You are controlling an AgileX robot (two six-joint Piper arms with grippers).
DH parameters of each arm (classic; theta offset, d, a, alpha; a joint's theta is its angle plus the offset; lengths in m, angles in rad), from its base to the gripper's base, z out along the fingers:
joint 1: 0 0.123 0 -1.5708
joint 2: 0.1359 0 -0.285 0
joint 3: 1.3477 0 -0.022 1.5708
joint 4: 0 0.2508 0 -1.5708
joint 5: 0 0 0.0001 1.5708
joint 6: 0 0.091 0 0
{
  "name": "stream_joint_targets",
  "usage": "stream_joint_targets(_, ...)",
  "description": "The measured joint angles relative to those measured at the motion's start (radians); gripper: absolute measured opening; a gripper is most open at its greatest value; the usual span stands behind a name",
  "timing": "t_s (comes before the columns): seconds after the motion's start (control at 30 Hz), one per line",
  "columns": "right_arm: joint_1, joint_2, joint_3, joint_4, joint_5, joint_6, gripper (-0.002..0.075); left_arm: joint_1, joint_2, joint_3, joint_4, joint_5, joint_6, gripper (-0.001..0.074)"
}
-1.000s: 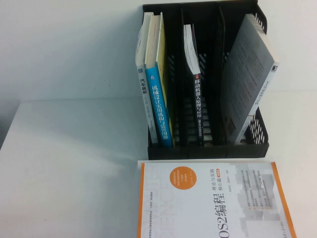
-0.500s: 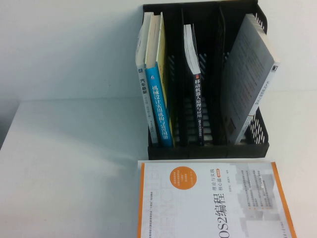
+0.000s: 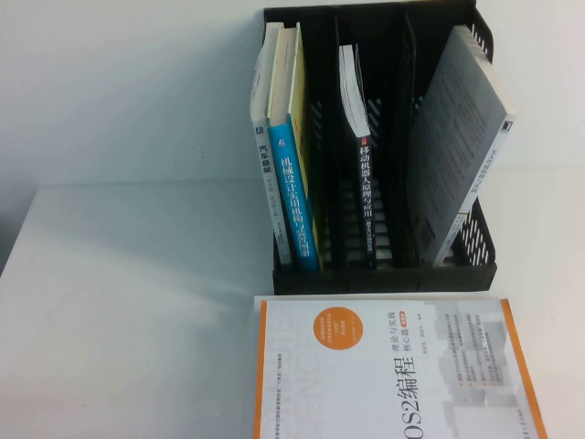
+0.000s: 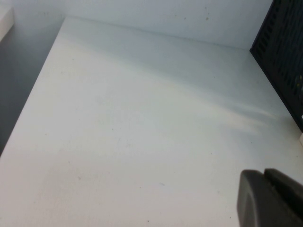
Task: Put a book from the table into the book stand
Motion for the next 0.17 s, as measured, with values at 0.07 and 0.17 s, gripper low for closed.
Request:
stream_joint_targets(0.07, 0.000, 0.000, 0.000, 0.000, 0.000, 0.000, -0.0003, 0.000, 0.000, 0.000, 0.000, 0.000, 0.000, -0.0004)
stream_joint_targets(0.17, 0.000, 0.000, 0.000, 0.000, 0.000, 0.000, -0.0003, 0.000, 0.000, 0.000, 0.000, 0.000, 0.000, -0.0004)
